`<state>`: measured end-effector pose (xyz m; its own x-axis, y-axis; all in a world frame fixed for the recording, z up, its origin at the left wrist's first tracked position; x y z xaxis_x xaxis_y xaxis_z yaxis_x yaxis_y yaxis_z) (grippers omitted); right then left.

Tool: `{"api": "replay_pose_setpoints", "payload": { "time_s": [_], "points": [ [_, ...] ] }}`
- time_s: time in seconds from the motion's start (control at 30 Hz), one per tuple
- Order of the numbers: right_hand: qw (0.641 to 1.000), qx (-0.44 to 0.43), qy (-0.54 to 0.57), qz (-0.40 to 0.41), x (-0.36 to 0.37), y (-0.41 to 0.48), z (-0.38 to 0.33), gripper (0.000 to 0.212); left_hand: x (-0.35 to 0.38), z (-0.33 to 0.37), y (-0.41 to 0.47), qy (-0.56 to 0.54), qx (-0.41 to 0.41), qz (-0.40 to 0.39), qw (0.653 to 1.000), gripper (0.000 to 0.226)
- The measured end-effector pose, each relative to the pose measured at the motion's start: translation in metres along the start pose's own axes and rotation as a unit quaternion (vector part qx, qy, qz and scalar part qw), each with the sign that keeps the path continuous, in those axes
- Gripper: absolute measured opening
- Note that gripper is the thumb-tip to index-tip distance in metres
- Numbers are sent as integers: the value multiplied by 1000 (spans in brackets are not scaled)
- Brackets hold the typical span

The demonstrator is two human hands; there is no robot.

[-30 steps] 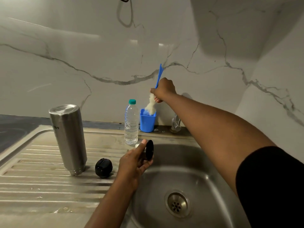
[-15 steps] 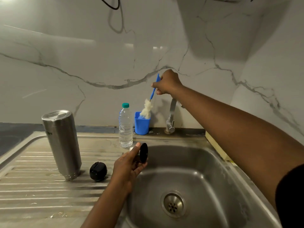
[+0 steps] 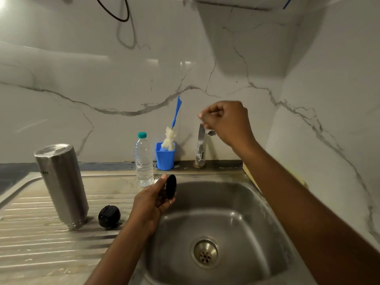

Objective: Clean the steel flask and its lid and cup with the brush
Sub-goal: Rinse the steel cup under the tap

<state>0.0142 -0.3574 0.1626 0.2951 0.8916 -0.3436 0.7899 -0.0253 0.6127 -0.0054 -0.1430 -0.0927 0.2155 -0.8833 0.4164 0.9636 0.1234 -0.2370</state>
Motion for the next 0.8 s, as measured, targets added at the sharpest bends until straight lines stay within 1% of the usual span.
{"api": "replay_pose_setpoints", "payload": {
  "time_s": [0.1,0.17,0.2,0.27,0.33,0.4,0.47,0.57,0.63,0.7,0.8],
  "points": [
    [998,44,44,-1,7,-44,41,11,16,-5,6,15,-3,-18,1000,43],
    [995,86,57,-13,21,-70,76,16,27,-8,10,34,1,-31,999,45],
    [991,109,70,-32,31,-82,94,23,33,-9,12,47,6,-35,998,45],
    [983,134,89,-92,53,-105,120,47,45,-10,16,79,17,-44,996,46],
    [979,130,72,-141,69,-121,136,74,55,-10,20,119,22,-57,991,45],
    [977,126,57,-161,79,-130,144,88,67,-9,25,155,26,-68,985,44],
    [980,135,68,-127,78,-131,154,87,77,-11,34,189,28,-75,979,44],
    [983,156,91,-38,65,-131,165,73,85,-8,55,222,45,-73,971,50],
    [977,181,113,6,58,-132,175,69,88,-2,76,231,70,-41,970,45],
    [972,204,113,41,52,-134,186,66,96,5,99,248,101,-15,963,38],
    [966,225,112,64,51,-134,200,61,119,17,127,319,149,-7,936,32]
  ]
}}
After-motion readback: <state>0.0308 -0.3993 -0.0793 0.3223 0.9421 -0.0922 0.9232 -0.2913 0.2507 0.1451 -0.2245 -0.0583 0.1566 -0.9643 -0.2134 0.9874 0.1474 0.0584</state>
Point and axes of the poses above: each hand's wrist, its own y-axis towards the middle knuckle, its own x-axis out of the palm, z = x × y, the point moved 8 cm from there along y, towards the middle knuckle, and after that the axes turned 6 degrees about y, right-handed, at the moved point
